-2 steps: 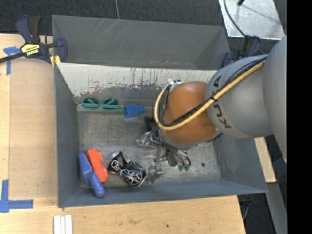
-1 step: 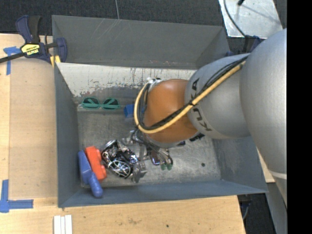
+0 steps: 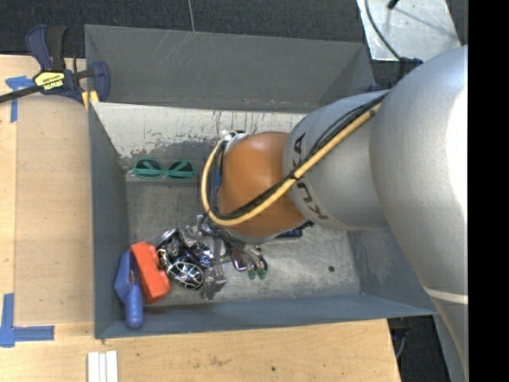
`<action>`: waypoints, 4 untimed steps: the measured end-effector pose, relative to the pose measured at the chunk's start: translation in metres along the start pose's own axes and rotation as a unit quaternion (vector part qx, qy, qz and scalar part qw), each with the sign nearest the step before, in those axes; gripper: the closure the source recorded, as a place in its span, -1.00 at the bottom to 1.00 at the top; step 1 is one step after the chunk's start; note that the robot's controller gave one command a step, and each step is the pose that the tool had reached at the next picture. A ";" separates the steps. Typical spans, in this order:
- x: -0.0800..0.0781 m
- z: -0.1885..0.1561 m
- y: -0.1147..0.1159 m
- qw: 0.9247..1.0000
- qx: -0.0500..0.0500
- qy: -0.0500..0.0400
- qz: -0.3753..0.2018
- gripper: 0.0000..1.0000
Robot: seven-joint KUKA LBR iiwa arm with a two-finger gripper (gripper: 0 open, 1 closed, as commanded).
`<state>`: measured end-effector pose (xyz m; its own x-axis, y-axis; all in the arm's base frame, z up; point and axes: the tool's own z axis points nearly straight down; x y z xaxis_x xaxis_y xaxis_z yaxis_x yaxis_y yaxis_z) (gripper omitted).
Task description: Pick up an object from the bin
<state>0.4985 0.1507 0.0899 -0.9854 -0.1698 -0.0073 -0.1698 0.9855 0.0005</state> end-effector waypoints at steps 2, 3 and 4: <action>0.008 0.013 -0.011 0.999 -0.002 -0.009 0.039 1.00; 0.008 0.013 -0.011 0.999 -0.002 -0.009 0.039 1.00; -0.007 -0.027 -0.011 0.999 0.000 0.004 0.049 1.00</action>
Offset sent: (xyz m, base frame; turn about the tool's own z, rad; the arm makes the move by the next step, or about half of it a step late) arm -0.0127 -0.0133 -0.0187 0.0751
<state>0.5072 0.1413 0.1165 -0.9973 -0.0728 0.0010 -0.0728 0.9973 0.0002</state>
